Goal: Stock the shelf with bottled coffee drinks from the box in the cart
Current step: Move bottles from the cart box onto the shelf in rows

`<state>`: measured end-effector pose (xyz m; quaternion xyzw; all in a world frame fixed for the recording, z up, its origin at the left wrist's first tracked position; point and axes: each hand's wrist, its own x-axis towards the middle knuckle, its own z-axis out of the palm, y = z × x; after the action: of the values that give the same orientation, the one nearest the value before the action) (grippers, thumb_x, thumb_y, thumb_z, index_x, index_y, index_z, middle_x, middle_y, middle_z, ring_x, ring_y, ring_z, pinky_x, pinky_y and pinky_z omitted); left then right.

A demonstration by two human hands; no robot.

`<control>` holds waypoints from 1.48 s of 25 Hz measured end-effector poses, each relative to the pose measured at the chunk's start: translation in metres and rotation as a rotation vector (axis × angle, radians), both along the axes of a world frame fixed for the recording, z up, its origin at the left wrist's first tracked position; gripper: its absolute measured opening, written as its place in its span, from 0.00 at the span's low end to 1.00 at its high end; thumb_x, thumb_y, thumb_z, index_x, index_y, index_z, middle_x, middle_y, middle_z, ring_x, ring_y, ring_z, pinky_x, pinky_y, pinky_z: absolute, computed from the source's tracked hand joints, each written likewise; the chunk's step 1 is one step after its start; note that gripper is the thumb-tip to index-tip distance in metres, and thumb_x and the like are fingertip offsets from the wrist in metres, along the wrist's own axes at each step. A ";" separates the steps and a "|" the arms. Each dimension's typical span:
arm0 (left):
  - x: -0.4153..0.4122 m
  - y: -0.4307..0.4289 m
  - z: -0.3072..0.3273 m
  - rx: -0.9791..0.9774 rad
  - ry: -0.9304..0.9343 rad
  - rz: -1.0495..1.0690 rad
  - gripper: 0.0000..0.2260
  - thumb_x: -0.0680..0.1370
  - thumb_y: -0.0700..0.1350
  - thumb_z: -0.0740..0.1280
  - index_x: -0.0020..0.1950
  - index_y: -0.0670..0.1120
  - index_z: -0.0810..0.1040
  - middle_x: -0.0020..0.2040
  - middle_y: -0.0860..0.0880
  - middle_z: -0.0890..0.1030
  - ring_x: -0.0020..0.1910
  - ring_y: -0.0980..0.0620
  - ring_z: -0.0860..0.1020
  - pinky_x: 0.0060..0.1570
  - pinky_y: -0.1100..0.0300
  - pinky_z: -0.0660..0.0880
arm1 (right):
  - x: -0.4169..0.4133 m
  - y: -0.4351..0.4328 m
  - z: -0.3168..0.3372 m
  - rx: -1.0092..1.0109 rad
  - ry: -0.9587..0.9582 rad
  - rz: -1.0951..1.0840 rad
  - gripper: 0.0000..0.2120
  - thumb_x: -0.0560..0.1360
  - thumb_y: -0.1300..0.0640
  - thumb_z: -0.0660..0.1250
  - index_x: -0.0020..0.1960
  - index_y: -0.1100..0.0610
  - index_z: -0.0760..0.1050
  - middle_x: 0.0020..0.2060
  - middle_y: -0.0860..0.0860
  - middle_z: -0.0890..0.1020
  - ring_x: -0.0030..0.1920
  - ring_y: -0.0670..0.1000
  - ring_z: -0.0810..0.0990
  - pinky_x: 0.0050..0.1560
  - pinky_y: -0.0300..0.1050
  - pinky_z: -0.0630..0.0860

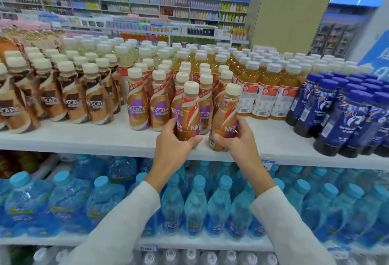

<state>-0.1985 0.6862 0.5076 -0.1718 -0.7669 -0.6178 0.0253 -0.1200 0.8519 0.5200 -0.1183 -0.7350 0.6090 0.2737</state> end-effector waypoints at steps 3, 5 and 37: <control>0.001 0.002 -0.004 -0.019 0.025 0.002 0.37 0.71 0.55 0.80 0.76 0.51 0.69 0.67 0.54 0.79 0.63 0.54 0.78 0.64 0.54 0.78 | -0.001 -0.003 -0.007 0.020 0.010 0.015 0.29 0.68 0.62 0.77 0.62 0.40 0.71 0.51 0.31 0.83 0.52 0.35 0.82 0.48 0.27 0.77; 0.003 -0.001 -0.004 -0.013 0.022 -0.037 0.37 0.70 0.55 0.80 0.76 0.51 0.69 0.67 0.54 0.79 0.63 0.55 0.78 0.64 0.55 0.78 | 0.000 -0.002 -0.011 0.032 0.012 0.032 0.30 0.70 0.62 0.77 0.65 0.42 0.71 0.53 0.35 0.83 0.54 0.36 0.82 0.50 0.29 0.78; 0.016 -0.033 -0.014 0.028 0.200 0.130 0.28 0.73 0.57 0.78 0.69 0.57 0.70 0.61 0.56 0.79 0.58 0.56 0.80 0.57 0.54 0.80 | 0.008 -0.004 -0.009 0.186 0.041 -0.300 0.30 0.69 0.51 0.81 0.67 0.46 0.72 0.54 0.37 0.79 0.53 0.34 0.79 0.45 0.24 0.75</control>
<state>-0.1825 0.6537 0.4940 -0.1821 -0.7615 -0.6051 0.1442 -0.1124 0.8482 0.5107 -0.1882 -0.7566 0.4931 0.3861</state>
